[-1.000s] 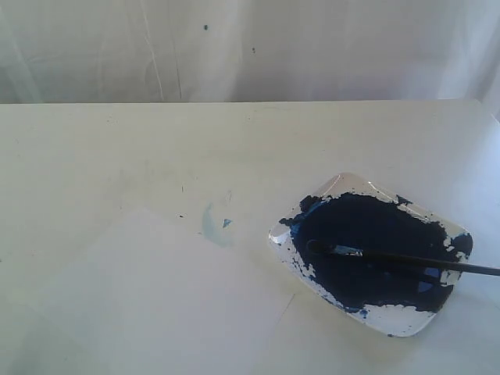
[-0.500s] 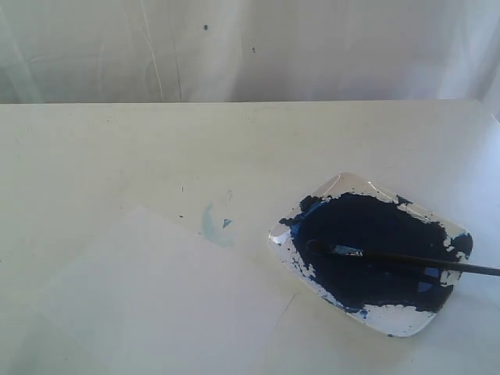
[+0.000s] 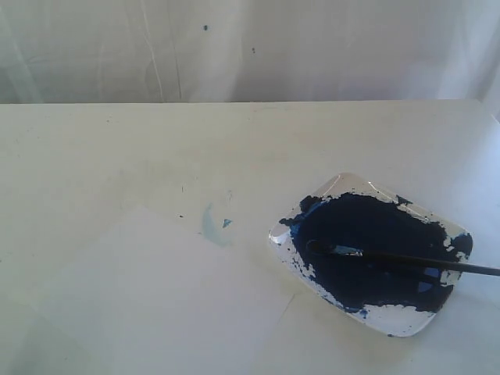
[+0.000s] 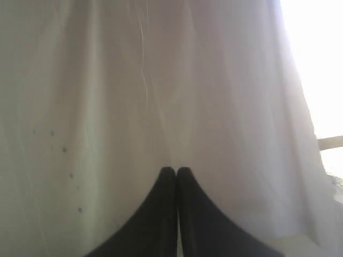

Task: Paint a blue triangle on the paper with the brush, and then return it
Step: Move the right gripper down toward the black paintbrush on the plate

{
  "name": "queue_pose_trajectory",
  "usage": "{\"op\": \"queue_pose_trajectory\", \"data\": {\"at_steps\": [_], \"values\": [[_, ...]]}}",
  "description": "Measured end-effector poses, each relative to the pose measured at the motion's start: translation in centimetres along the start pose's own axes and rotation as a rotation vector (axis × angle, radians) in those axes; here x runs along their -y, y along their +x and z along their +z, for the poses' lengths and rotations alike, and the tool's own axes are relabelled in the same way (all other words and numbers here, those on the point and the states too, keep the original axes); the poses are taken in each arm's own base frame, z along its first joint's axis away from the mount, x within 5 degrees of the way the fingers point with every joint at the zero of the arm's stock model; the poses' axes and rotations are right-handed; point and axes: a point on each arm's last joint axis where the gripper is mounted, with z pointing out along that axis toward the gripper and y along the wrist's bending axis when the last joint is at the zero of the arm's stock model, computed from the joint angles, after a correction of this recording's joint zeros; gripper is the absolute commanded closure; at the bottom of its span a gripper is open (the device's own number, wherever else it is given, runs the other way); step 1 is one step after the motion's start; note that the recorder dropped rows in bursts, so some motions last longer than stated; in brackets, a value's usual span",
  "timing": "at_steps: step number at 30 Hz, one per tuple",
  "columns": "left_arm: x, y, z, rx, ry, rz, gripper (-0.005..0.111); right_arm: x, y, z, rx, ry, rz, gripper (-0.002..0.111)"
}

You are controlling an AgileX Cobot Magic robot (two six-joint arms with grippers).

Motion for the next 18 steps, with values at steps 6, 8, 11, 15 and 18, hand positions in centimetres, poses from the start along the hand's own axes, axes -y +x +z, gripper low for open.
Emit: {"op": "queue_pose_trajectory", "data": {"at_steps": [6, 8, 11, 15, 18], "values": [[0.0, 0.0, 0.0, 0.0, 0.0, 0.0, 0.107, 0.1, 0.1, 0.1, -0.093, 0.056, 0.508, 0.108], [0.0, 0.0, 0.0, 0.0, 0.0, 0.0, 0.107, 0.0, -0.1, 0.9, -0.209, 0.113, 0.578, 0.108], [0.0, 0.0, 0.0, 0.0, 0.0, 0.0, 0.107, -0.1, -0.4, 3.6, -0.408, 0.206, 0.596, 0.108], [0.0, 0.0, 0.0, 0.0, 0.0, 0.0, 0.107, -0.2, 1.8, 6.7, -0.77, 0.39, 0.702, 0.108], [0.0, 0.0, 0.0, 0.0, 0.0, 0.0, 0.107, -0.3, 4.5, 7.1, -0.987, 0.493, 0.755, 0.108]]}}
